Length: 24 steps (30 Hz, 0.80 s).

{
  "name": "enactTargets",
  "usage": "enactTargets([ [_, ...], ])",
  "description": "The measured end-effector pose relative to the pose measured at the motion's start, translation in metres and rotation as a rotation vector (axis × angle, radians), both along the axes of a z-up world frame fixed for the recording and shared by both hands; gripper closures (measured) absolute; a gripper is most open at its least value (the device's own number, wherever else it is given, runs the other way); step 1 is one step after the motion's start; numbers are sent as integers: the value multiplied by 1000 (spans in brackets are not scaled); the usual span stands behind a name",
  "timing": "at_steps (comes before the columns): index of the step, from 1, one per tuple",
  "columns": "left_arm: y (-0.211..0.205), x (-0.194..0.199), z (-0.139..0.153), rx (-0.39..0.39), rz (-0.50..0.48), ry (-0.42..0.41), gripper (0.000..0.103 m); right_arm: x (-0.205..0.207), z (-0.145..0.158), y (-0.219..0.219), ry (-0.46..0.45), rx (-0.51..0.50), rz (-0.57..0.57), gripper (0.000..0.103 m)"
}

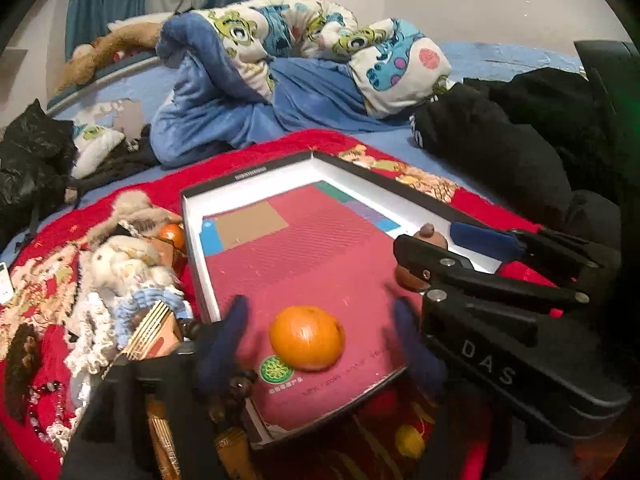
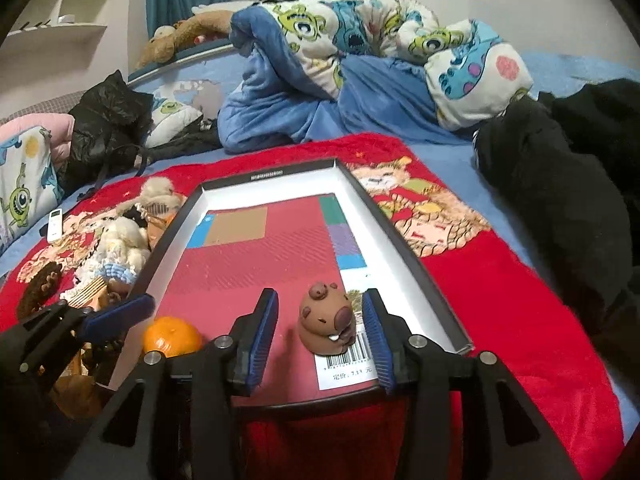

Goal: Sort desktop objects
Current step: 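Open the left tool to drop the orange while the right tool releases the clay figure, then withdraw both tools from the box back toward the object pile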

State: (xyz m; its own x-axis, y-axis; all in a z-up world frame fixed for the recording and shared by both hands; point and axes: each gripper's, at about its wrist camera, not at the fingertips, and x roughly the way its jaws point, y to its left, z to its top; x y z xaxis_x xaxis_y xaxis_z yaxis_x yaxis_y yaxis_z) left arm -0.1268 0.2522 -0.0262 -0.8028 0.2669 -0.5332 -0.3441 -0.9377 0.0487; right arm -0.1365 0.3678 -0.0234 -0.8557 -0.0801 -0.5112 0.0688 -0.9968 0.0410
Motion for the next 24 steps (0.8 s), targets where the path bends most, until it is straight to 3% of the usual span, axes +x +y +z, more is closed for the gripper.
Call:
enactTargets([
  [1,1,3,1,-9,6,18,1,1,1,0,9,0,-2,53],
  [4,-1,6,3,-4,9,33,0,3,3,1,21,0,-10,45],
  [7,-2,5,3,1,11,27,0,5,4,3,31,-1,-15,26],
  [9,-2,5,4,1,11,28,0,6,5,3,37,0,-16,0],
  [17,-1,8,4,-7,15,39,0,9,6,7,38,-11,-35,0],
  [24,0,8,4,-12,16,44,0,11,5,25,32,-88,-82,0],
])
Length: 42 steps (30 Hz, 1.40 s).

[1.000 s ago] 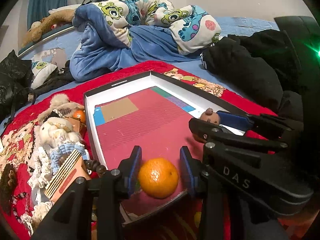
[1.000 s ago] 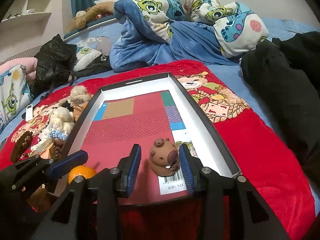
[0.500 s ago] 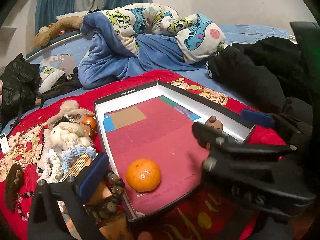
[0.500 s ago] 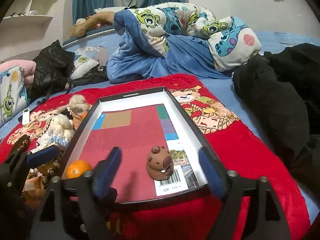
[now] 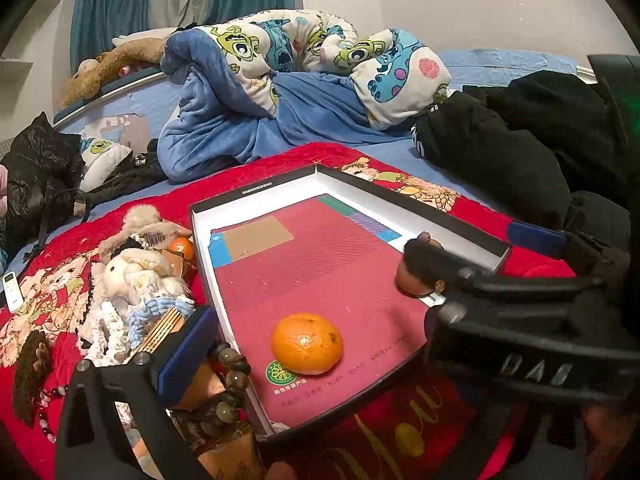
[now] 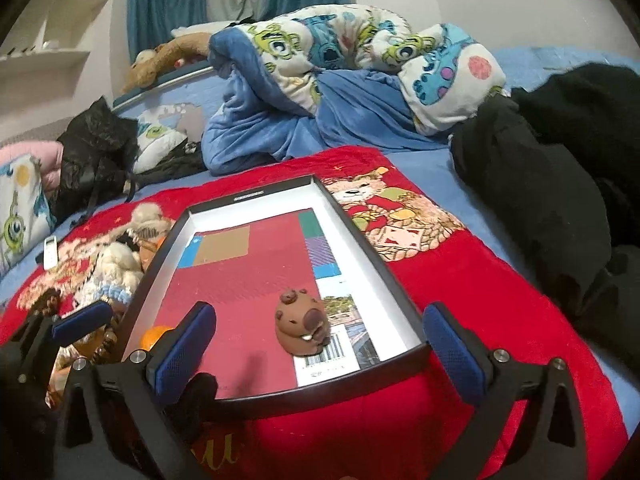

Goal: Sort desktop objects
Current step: 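Withdraw both tools from the box back toward the object pile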

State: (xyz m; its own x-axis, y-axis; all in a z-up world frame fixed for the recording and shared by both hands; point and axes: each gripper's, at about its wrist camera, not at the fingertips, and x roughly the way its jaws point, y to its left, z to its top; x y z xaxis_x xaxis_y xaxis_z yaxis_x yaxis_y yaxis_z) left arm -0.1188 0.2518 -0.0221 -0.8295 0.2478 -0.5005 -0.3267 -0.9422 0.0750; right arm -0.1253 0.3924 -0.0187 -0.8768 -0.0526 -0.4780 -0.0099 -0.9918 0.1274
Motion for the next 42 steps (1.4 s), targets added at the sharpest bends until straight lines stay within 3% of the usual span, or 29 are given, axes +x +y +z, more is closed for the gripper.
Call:
enactTargets([
  [9,0,1,0,1,-9,-4,0,9,-1,31,35,-154,-59,0],
  [21,-5,26,6,-19,-22,7,0,34,4,29,30,-156,-100,0],
  [29,-33,37,9,36,2,-43,0,50,8,19,14,-131,-66,0],
  [34,-49,48,11,14,13,-41,0,56,12,7,14,-115,-27,0],
  [42,-101,65,17,-2,63,-48,0,60,16,-16,8,-202,64,0],
])
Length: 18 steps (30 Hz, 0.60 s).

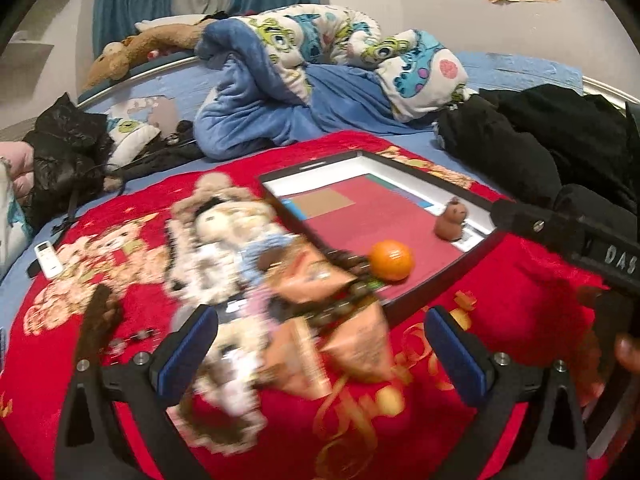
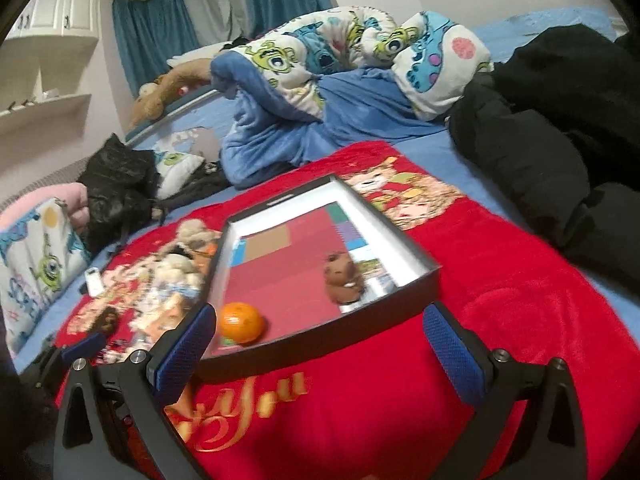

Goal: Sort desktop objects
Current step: 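Withdraw both tools from the box back toward the object pile, then grasp the crocheted lace ring with the left tool while the right tool grasps the tan triangular packet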

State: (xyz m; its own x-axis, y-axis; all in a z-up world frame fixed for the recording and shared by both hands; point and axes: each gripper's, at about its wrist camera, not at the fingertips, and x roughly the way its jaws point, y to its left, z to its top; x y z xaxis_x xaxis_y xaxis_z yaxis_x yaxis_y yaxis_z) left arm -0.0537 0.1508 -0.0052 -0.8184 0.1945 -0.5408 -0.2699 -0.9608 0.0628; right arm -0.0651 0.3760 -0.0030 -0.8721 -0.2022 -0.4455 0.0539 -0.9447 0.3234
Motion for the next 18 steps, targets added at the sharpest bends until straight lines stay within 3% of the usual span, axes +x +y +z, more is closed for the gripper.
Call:
enactTargets([
  [7,-59,12,6,14,94,-7,0,6,9,-45,29,-79,106,0],
  [12,-97,26,6,18,130,-8,0,6,13,-84,46,-51,178,0],
  [18,-115,28,-4,18,141,-44,0,3,9,-111,11,26,216,0],
])
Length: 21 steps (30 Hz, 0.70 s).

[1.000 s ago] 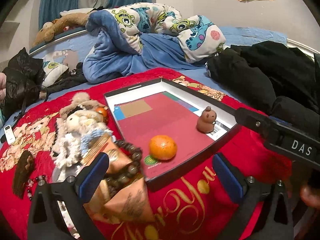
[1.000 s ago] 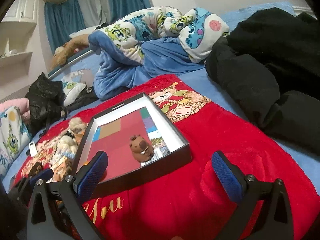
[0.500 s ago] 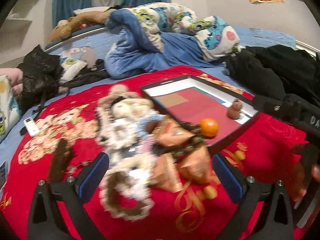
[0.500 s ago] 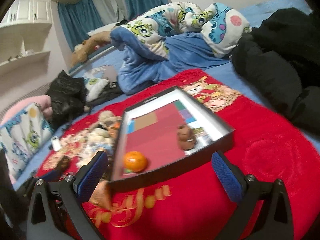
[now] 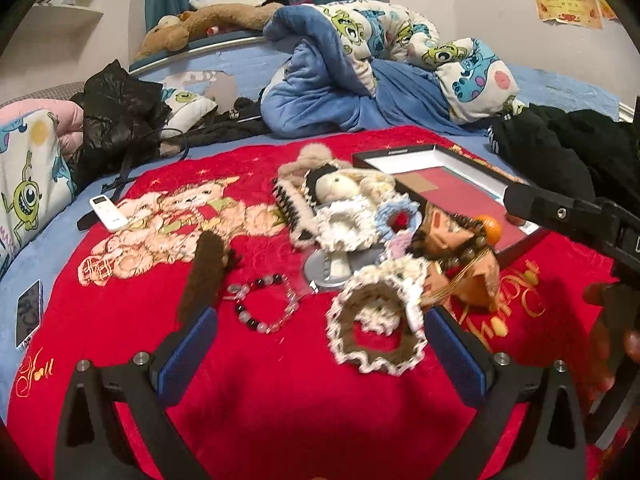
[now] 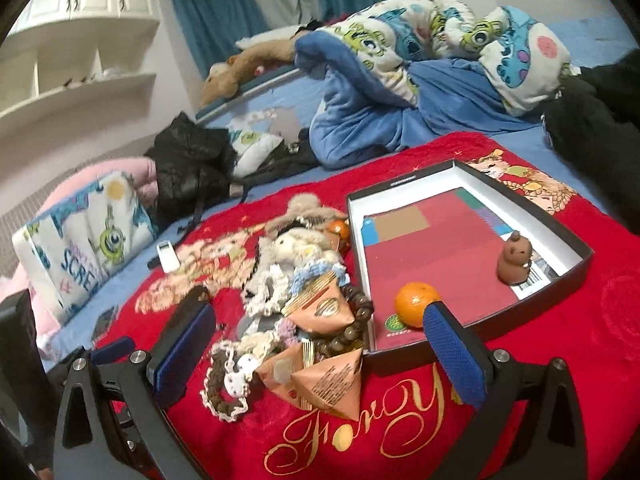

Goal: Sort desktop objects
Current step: 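Grasp the crocheted lace ring with the left tool while the right tool grasps the tan triangular packet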

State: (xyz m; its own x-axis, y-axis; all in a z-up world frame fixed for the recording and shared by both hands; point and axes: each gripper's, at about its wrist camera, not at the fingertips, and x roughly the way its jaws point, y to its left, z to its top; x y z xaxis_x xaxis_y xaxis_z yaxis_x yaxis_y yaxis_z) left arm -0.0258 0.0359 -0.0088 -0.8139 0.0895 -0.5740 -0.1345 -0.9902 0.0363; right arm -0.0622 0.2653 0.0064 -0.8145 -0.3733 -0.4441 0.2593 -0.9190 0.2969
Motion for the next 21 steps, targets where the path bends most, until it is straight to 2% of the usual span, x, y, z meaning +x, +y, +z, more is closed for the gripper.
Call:
enactTargets([
  [5,5,-3,-11,-25,-19,-36,0,1,-8,0,-11,46,15,0],
  [12,15,-15,-22,-41,-29,-76,0,-2,-29,-3,-69,193,76,0],
  [21,9,-42,-42,-13,25,-182,0,-6,-44,-9,-135,211,145,0],
])
